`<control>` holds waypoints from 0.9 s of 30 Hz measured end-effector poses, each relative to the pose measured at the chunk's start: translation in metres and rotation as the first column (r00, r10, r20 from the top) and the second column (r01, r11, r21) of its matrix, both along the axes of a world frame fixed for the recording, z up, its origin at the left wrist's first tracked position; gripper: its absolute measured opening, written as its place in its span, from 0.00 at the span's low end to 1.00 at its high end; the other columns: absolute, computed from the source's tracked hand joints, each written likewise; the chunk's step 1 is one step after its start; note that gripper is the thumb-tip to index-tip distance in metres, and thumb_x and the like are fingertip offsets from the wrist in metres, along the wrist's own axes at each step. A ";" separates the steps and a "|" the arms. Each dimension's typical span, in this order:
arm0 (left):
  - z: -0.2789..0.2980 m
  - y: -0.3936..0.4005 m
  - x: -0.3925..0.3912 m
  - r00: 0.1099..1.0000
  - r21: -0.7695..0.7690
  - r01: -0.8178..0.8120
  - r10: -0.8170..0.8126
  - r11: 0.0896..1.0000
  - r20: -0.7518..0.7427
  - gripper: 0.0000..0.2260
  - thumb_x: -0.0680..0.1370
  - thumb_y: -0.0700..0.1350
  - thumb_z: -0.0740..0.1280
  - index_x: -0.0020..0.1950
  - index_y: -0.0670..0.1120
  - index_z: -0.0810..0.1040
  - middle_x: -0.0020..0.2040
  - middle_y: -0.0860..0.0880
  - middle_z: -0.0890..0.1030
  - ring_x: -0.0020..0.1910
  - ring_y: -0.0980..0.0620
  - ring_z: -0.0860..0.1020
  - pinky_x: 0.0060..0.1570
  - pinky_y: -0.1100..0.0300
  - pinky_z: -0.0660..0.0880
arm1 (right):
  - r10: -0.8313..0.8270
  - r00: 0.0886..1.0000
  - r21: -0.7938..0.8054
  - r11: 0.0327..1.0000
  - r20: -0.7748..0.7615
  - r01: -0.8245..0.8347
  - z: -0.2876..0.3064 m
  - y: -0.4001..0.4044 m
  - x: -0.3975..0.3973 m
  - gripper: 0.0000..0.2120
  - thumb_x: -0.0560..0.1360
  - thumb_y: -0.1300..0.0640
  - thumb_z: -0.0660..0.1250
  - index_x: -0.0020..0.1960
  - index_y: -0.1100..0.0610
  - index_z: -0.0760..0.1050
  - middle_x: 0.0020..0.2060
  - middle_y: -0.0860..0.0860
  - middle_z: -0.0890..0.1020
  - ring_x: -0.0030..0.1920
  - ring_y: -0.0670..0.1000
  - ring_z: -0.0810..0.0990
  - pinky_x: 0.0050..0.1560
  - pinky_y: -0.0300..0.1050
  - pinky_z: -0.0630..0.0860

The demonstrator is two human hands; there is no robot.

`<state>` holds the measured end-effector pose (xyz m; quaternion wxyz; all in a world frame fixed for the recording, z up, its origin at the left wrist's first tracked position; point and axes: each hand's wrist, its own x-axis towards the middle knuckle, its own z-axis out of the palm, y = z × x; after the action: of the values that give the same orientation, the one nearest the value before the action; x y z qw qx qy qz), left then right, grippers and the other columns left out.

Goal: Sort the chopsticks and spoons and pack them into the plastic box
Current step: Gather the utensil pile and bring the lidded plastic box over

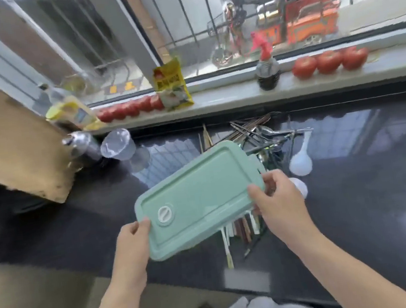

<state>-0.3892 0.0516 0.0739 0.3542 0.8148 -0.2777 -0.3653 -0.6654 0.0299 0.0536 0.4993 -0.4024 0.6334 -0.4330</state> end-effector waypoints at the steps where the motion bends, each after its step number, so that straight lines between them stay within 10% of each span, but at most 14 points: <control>1: -0.006 0.006 0.037 1.000 -0.007 -0.029 0.029 1.000 -0.010 0.12 0.83 0.50 0.65 0.58 0.42 0.79 0.55 0.44 0.85 0.53 0.43 0.83 0.52 0.44 0.80 | 0.049 0.999 -0.013 0.999 -0.022 -0.049 -0.002 -0.008 0.037 0.04 0.77 0.52 0.69 0.48 0.49 0.74 0.47 0.55 0.79 0.43 0.56 0.83 0.35 0.48 0.82; 9: -0.054 0.016 0.261 0.932 -0.018 -0.138 0.123 0.990 -0.342 0.18 0.84 0.37 0.65 0.74 0.45 0.68 0.59 0.43 0.81 0.57 0.36 0.82 0.42 0.47 0.82 | 0.240 0.945 0.111 0.969 -0.224 -0.220 -0.047 -0.113 0.301 0.12 0.73 0.46 0.64 0.52 0.49 0.79 0.53 0.52 0.81 0.49 0.55 0.83 0.52 0.58 0.82; 13: -0.052 0.002 0.291 0.863 -0.010 -0.055 0.042 0.998 -0.503 0.31 0.82 0.35 0.67 0.75 0.61 0.58 0.62 0.50 0.78 0.58 0.37 0.82 0.45 0.48 0.83 | 0.250 0.968 0.127 0.961 -0.014 -0.247 -0.039 -0.146 0.369 0.18 0.78 0.57 0.67 0.67 0.51 0.76 0.60 0.49 0.82 0.57 0.52 0.82 0.58 0.54 0.81; 17: -0.064 -0.013 0.292 0.877 0.000 -0.007 0.006 1.000 -0.480 0.28 0.82 0.37 0.67 0.72 0.60 0.60 0.61 0.48 0.79 0.49 0.42 0.86 0.46 0.50 0.84 | 0.359 0.933 0.209 0.913 -0.007 -0.350 -0.039 -0.095 0.413 0.21 0.79 0.59 0.68 0.67 0.43 0.70 0.57 0.45 0.82 0.55 0.47 0.83 0.56 0.51 0.81; 27: -0.078 -0.028 0.335 0.973 -0.005 0.032 -0.032 0.999 -0.227 0.11 0.82 0.45 0.68 0.64 0.51 0.74 0.60 0.50 0.80 0.55 0.49 0.80 0.59 0.45 0.79 | 0.179 0.870 0.345 0.938 -0.459 -0.011 -0.044 -0.052 0.448 0.11 0.75 0.45 0.68 0.48 0.52 0.73 0.45 0.46 0.79 0.45 0.49 0.78 0.41 0.47 0.74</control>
<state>-0.0544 0.0236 -0.0046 0.3783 0.7629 -0.2486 -0.4616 -0.2175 -0.0218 0.0093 0.4067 -0.4389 0.7806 -0.1804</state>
